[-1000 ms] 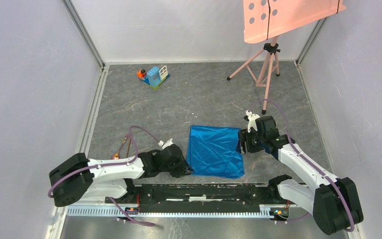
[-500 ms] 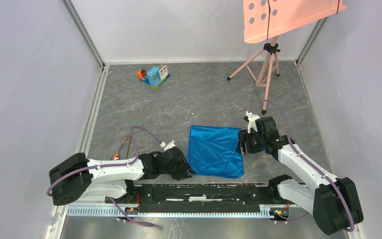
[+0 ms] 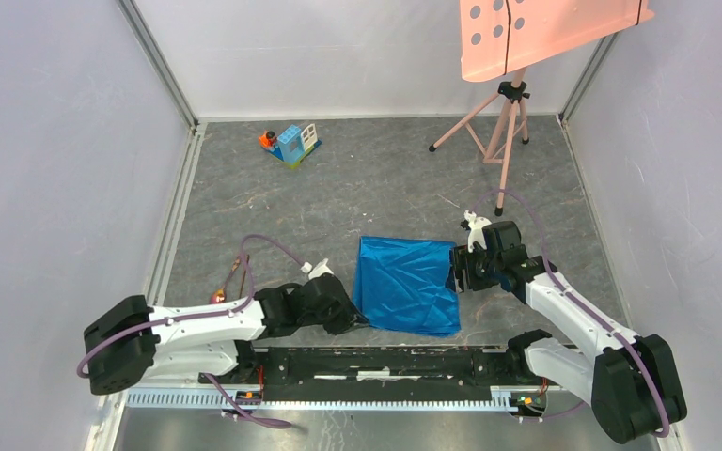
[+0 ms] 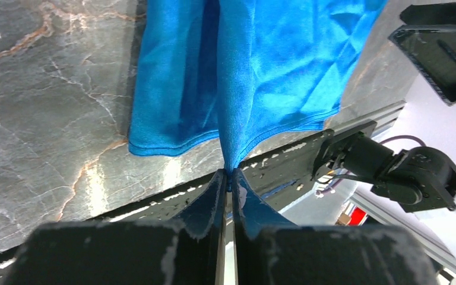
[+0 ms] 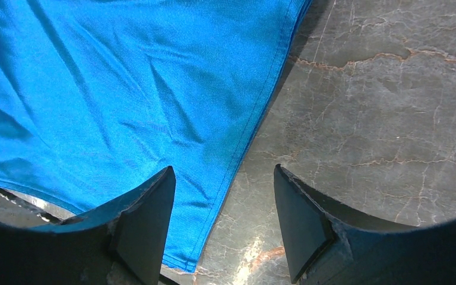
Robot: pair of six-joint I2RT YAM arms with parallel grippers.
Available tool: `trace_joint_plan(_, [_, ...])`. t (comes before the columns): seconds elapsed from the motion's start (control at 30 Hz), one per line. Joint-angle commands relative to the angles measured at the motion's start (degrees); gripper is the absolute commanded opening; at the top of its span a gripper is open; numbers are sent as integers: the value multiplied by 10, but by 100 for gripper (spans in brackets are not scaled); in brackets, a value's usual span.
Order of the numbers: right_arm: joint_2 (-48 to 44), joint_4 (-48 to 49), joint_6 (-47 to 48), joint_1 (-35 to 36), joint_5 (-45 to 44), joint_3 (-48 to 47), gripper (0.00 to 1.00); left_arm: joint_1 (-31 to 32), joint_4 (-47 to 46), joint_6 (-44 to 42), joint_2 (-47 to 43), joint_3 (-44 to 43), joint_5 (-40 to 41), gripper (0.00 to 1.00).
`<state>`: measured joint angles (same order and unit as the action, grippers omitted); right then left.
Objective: Fold the napkin into a case and place the utensils inside
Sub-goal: Smooth out the square-folded napkin at the center of the board.
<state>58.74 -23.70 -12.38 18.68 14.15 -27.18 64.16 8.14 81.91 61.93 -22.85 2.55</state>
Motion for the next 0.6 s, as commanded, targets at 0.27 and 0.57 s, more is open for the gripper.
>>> trace_joint_plan(0.27, [-10, 22, -11, -2, 23, 9, 68, -16, 33, -58, -52, 14, 52, 8])
trace_joint_plan(0.57, [14, 78, 5, 32, 104, -30, 70, -46, 7, -80, -37, 36, 30, 5])
